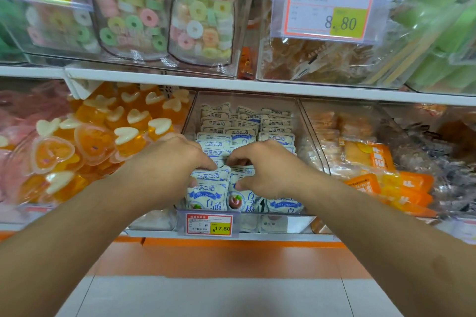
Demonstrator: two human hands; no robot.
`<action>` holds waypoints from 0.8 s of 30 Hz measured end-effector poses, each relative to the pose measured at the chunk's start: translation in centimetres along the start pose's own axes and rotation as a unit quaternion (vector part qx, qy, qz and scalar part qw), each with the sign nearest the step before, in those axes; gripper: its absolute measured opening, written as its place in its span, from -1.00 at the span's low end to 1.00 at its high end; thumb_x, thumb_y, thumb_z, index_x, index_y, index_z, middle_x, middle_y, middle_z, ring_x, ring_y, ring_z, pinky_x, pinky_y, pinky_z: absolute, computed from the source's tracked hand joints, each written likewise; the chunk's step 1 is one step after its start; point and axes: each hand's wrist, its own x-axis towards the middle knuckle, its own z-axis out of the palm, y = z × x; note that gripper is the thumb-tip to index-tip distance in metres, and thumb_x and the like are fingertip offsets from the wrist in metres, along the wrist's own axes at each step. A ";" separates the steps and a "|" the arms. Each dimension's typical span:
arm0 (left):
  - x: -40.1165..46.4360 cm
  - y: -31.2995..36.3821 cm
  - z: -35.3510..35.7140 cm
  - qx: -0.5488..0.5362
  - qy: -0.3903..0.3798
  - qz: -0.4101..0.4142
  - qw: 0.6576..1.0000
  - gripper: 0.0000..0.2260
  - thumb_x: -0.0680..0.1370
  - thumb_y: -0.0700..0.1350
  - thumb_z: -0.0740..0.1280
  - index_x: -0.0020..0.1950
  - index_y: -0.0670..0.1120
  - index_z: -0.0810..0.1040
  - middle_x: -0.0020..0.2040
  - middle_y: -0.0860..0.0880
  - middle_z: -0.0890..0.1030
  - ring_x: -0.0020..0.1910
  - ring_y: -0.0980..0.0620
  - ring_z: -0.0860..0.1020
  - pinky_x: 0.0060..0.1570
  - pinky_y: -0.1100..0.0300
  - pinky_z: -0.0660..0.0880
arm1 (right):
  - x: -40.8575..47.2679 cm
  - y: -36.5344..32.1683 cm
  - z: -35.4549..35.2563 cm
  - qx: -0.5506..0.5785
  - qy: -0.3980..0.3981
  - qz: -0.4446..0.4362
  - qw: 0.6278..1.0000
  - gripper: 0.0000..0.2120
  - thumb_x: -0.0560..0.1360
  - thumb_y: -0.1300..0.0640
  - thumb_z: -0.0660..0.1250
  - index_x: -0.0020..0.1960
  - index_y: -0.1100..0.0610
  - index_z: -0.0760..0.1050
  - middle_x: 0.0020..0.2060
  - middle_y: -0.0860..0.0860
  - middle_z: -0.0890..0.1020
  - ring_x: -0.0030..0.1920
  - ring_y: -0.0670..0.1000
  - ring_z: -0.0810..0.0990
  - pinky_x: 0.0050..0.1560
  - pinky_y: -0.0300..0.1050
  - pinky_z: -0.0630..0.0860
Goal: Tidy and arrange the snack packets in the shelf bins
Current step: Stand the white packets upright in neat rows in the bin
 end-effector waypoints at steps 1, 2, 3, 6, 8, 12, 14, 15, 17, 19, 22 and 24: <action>0.1 -0.1 0.0 0.010 -0.002 0.004 1.000 -0.52 0.60 -0.02 0.43 0.48 0.27 0.44 0.30 0.18 0.56 0.36 0.01 0.35 0.31 0.01 0.43 | 0.1 0.0 0.2 -0.008 0.004 -0.003 1.000 -0.47 0.42 -0.11 0.61 0.36 -0.16 0.57 0.25 -0.17 0.68 0.30 0.01 0.59 0.39 0.05 0.51; 0.1 -0.1 0.1 0.017 -0.001 0.007 1.000 -0.52 0.60 -0.03 0.42 0.48 0.27 0.44 0.28 0.16 0.57 0.35 0.00 0.36 0.29 0.00 0.45 | 0.2 0.1 0.2 -0.016 0.009 -0.003 1.000 -0.45 0.41 -0.13 0.61 0.36 -0.17 0.57 0.25 -0.17 0.68 0.31 0.03 0.58 0.39 0.06 0.50; 0.0 0.0 0.1 0.017 0.000 0.008 1.000 -0.52 0.60 -0.04 0.41 0.48 0.27 0.44 0.28 0.16 0.57 0.34 0.00 0.37 0.29 -0.01 0.46 | 0.2 0.2 0.2 -0.025 0.014 -0.001 1.000 -0.45 0.40 -0.15 0.61 0.35 -0.17 0.57 0.24 -0.16 0.68 0.30 0.04 0.58 0.37 0.07 0.51; -0.3 0.4 0.0 -0.005 0.015 0.004 1.000 -0.56 0.61 -0.03 0.33 0.47 0.30 0.44 0.33 0.23 0.53 0.40 0.01 0.32 0.36 0.00 0.41 | -0.1 0.8 -0.3 -0.035 0.020 0.008 0.999 -0.44 0.35 -0.21 0.63 0.30 -0.13 0.60 0.18 -0.11 0.67 0.23 0.01 0.59 0.31 0.07 0.55; -0.7 0.9 -0.1 -0.016 0.028 0.003 0.999 -0.60 0.62 0.06 0.26 0.46 0.30 0.43 0.38 0.25 0.50 0.43 0.01 0.29 0.43 0.02 0.34 | -0.5 1.2 -0.8 -0.001 0.011 0.015 1.000 -0.38 0.35 -0.22 0.63 0.34 -0.08 0.58 0.22 -0.09 0.64 0.24 -0.04 0.58 0.33 0.00 0.54; -0.8 2.0 -0.3 -0.022 0.045 -0.009 0.999 -0.62 0.66 0.19 0.16 0.48 0.23 0.42 0.43 0.23 0.48 0.44 0.00 0.28 0.45 0.09 0.20 | -0.7 1.7 -2.0 0.032 0.029 0.040 0.998 -0.43 0.49 -0.20 0.52 0.41 -0.01 0.51 0.29 -0.03 0.61 0.30 0.00 0.57 0.36 -0.03 0.51; -0.8 2.4 -0.4 -0.018 0.056 -0.010 0.998 -0.60 0.67 0.20 0.14 0.49 0.19 0.41 0.44 0.21 0.47 0.44 -0.01 0.29 0.45 0.11 0.16 | -0.8 1.7 -2.6 0.003 0.045 0.038 0.998 -0.51 0.55 -0.08 0.48 0.43 0.01 0.50 0.34 -0.01 0.59 0.36 0.04 0.54 0.38 -0.01 0.50; -0.8 2.6 -0.5 -0.017 0.061 -0.009 0.998 -0.60 0.67 0.19 0.13 0.50 0.18 0.40 0.44 0.20 0.47 0.44 -0.02 0.30 0.45 0.11 0.15 | -1.1 1.7 -3.0 -0.020 0.052 0.036 0.998 -0.53 0.57 -0.03 0.46 0.44 0.00 0.48 0.36 0.00 0.58 0.39 0.06 0.52 0.38 0.01 0.50; -0.7 3.0 -0.6 -0.024 0.072 -0.003 0.997 -0.59 0.68 0.19 0.12 0.52 0.16 0.38 0.45 0.19 0.46 0.44 -0.01 0.33 0.46 0.11 0.18 | -2.2 1.9 -3.9 -0.061 0.066 0.041 0.995 -0.53 0.59 0.04 0.42 0.48 -0.03 0.45 0.39 0.00 0.54 0.42 0.09 0.49 0.39 0.07 0.50; -0.5 3.4 -0.5 -0.042 0.086 0.008 0.995 -0.59 0.68 0.19 0.12 0.51 0.14 0.40 0.43 0.17 0.48 0.41 0.00 0.40 0.44 0.11 0.26 | -3.7 2.6 -4.5 -0.098 0.087 0.048 0.990 -0.52 0.59 0.07 0.40 0.48 -0.01 0.44 0.38 0.02 0.54 0.43 0.13 0.47 0.39 0.12 0.49; 0.6 4.2 0.1 -0.079 0.098 0.027 0.992 -0.62 0.69 0.13 0.14 0.48 0.08 0.44 0.38 0.12 0.53 0.35 0.01 0.49 0.38 0.06 0.41 | -6.1 4.7 -4.6 -0.147 0.135 0.059 0.978 -0.54 0.55 0.07 0.38 0.44 0.07 0.46 0.29 0.05 0.56 0.38 0.17 0.46 0.40 0.08 0.45; 2.4 4.8 0.4 -0.111 0.107 0.025 0.988 -0.66 0.70 0.07 0.16 0.45 0.05 0.48 0.35 0.08 0.56 0.31 0.00 0.52 0.32 0.00 0.47 | -7.4 6.0 -4.4 -0.155 0.157 0.070 0.973 -0.54 0.55 0.04 0.38 0.42 0.10 0.48 0.27 0.08 0.56 0.36 0.18 0.46 0.39 0.08 0.43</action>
